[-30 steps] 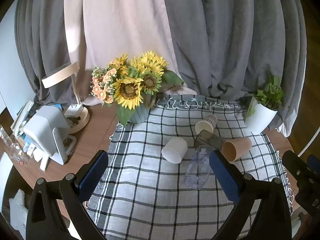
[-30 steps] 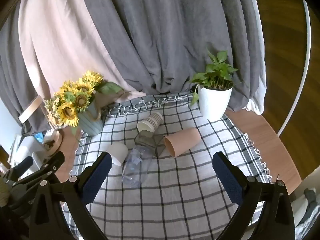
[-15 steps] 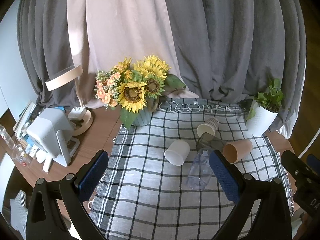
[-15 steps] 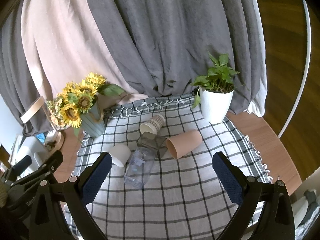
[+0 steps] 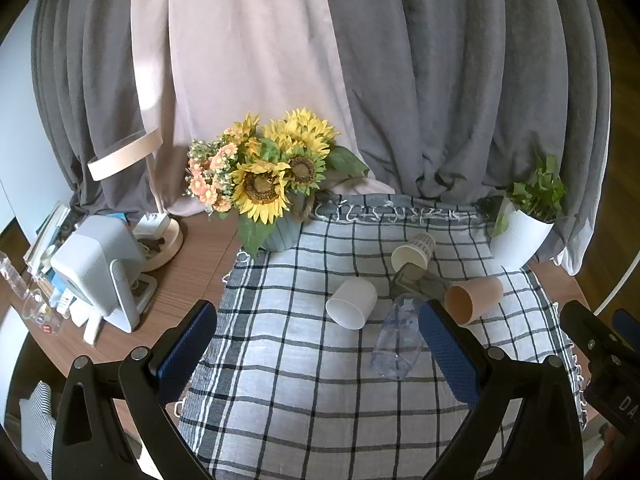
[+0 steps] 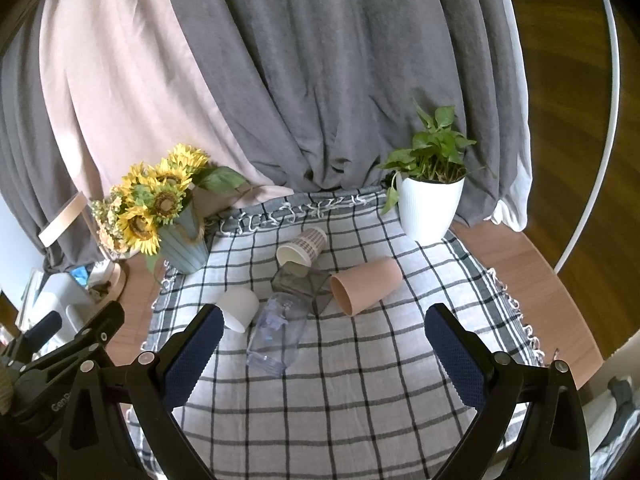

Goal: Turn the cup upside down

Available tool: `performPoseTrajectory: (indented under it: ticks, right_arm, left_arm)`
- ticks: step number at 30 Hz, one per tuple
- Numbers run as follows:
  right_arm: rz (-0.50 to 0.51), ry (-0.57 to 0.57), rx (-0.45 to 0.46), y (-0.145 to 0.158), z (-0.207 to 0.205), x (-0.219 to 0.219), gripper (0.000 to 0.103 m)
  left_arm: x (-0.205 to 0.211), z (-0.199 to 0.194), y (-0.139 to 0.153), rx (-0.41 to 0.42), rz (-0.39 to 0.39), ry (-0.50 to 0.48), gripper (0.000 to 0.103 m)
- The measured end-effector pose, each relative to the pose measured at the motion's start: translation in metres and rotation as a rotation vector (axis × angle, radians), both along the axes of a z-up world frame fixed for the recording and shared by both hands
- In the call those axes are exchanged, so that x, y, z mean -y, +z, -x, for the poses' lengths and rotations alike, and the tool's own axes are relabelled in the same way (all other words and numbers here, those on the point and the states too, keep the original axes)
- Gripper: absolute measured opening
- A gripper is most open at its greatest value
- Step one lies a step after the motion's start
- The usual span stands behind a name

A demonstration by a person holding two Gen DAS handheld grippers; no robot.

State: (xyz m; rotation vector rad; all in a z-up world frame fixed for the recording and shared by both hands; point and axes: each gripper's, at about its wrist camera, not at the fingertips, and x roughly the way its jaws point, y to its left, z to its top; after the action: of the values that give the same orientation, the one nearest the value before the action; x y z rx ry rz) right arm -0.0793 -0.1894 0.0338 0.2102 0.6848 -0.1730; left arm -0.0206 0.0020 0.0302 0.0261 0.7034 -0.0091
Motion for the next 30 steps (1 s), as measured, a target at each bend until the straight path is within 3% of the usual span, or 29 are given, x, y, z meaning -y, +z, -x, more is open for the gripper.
performPoseTrajectory:
  ticks: [30]
  right_arm:
    - [0.003, -0.004, 0.0, -0.0028, -0.0003, 0.0004, 0.101]
  left_arm:
    - [0.0012, 0.0005, -0.0019, -0.002, -0.001, -0.004, 0.103]
